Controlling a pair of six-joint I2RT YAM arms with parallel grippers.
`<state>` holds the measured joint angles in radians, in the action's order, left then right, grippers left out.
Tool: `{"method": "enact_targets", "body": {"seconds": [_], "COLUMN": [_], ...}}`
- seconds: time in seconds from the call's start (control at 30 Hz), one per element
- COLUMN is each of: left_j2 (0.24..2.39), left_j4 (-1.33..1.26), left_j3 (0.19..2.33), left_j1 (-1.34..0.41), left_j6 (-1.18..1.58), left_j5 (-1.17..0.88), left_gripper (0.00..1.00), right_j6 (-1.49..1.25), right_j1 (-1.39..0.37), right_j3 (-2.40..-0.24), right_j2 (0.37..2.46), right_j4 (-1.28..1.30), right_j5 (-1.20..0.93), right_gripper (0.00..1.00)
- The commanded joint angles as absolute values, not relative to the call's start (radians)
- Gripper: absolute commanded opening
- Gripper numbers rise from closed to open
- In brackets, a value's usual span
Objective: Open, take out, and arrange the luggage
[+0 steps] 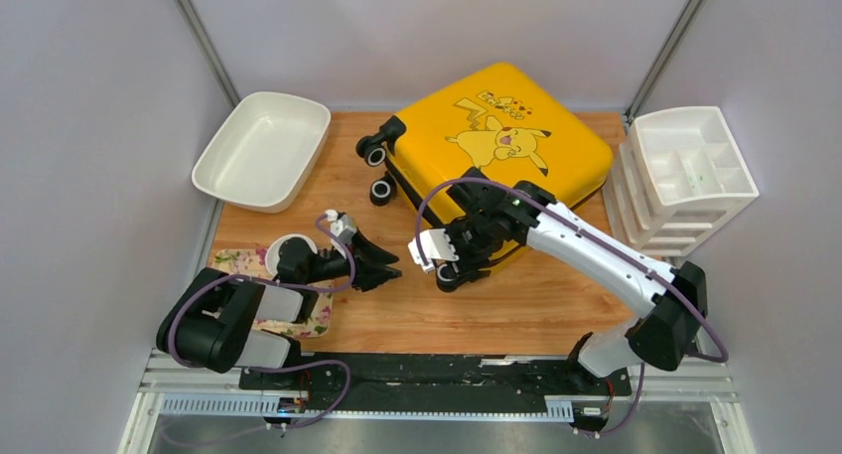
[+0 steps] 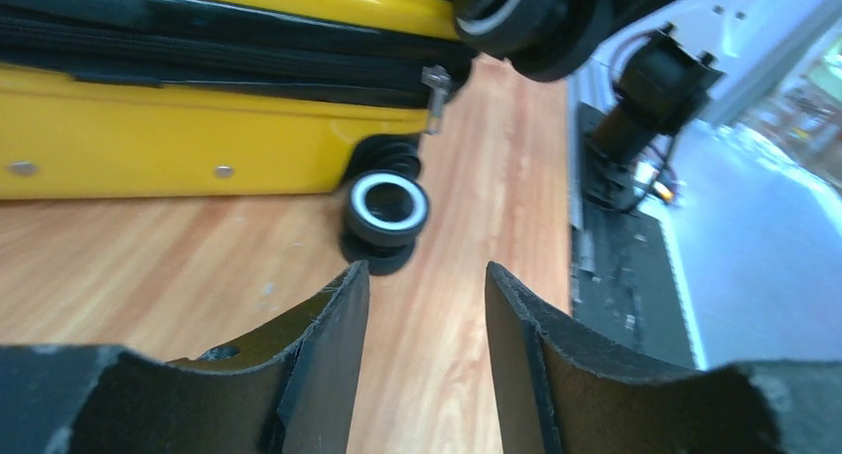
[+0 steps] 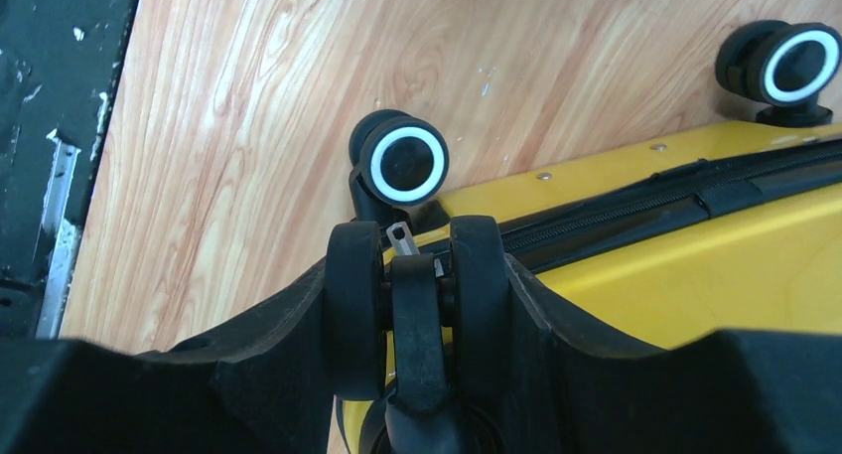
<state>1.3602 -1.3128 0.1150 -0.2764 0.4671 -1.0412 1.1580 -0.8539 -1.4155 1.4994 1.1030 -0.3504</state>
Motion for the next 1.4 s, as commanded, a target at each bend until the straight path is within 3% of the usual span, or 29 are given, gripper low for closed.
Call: {"method": "enact_targets", "body": {"seconds": [0.0, 0.2, 0.53, 1.37], "left_j2": [1.417, 1.644, 1.819, 1.934], "left_j4": [-1.509, -1.652, -1.588, -1.663], "left_j3": [0.176, 0.354, 0.474, 0.589], "left_j1": [-0.400, -0.527, -0.617, -0.724], "left_j6": [0.546, 0.767, 0.733, 0.706], "left_j5": [-1.045, -0.965, -0.821, -0.733], "left_gripper": [0.56, 0.59, 0.60, 0.56], "right_j6": [1.109, 1.063, 1.071, 1.042], "right_j1": [-0.836, -0.836, -0.838, -0.836], "right_j3": [-1.368, -1.381, -1.289, -1.281], "right_j2": [1.371, 1.391, 1.384, 1.401], "right_j4": [1.103, 1.039, 0.965, 0.934], "right_j5": [-0.393, -0.425, -0.433, -0.416], "right_gripper": [0.00, 0.00, 0.00, 0.00]}}
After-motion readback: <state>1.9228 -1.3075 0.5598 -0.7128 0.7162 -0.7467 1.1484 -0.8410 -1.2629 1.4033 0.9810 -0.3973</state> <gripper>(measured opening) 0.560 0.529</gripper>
